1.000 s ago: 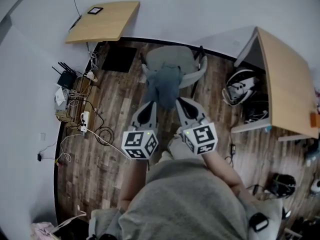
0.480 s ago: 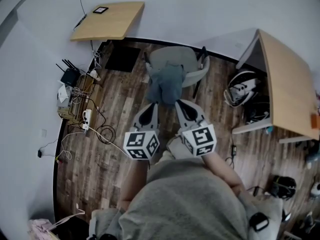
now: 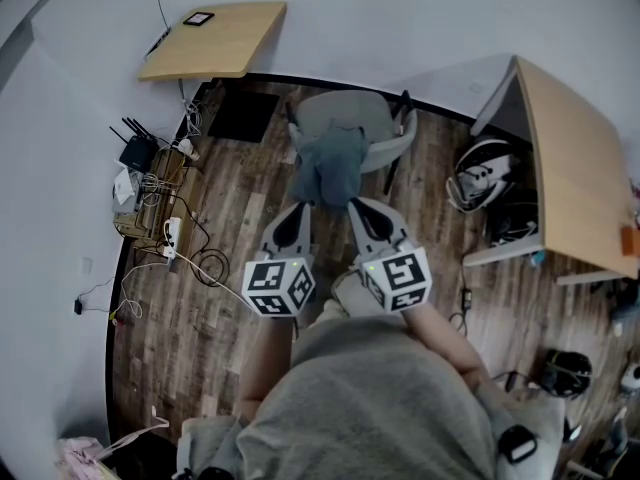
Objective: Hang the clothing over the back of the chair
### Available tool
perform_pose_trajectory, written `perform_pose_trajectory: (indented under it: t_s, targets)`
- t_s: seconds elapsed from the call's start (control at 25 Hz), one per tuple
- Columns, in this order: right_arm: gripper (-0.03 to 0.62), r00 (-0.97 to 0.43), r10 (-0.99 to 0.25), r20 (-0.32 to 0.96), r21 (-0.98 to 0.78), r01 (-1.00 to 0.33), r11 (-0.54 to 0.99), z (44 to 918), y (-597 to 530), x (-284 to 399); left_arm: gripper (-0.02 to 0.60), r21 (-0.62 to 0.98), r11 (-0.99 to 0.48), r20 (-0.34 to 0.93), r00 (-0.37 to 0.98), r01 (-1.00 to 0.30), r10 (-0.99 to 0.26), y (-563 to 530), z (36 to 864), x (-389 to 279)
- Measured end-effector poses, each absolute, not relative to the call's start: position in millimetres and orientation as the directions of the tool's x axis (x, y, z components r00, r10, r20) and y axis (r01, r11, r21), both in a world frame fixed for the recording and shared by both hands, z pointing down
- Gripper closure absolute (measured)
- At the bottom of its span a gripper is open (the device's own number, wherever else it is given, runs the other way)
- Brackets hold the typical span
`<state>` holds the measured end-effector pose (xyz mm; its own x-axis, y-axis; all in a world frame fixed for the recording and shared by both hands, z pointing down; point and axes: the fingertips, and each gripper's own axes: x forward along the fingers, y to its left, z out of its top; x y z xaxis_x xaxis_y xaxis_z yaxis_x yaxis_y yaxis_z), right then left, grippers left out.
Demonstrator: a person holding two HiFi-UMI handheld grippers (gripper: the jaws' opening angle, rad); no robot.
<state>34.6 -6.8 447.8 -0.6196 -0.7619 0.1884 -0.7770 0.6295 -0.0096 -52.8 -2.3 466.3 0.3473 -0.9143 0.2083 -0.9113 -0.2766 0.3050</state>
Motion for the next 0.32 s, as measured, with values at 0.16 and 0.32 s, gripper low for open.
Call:
perform_pose_trajectory:
  t_s: [0.16, 0.32]
  targets:
    - [0.595, -0.623, -0.757, 0.195, -0.017, -0.774, 0.633, 449.8, -9.1, 33.0, 0.583, 0.301, -0.277, 0.211, 0.347, -0.913, -0.914, -5.2, 465.7, -53.6]
    - [0.595, -0.615, -0.762, 0.204, -0.024, -0.781, 0.624, 452.0, -10.8, 33.0, 0.583, 0.306, -0.282, 0.206, 0.353, -0.909, -0.913, -7.3, 465.5, -53.7]
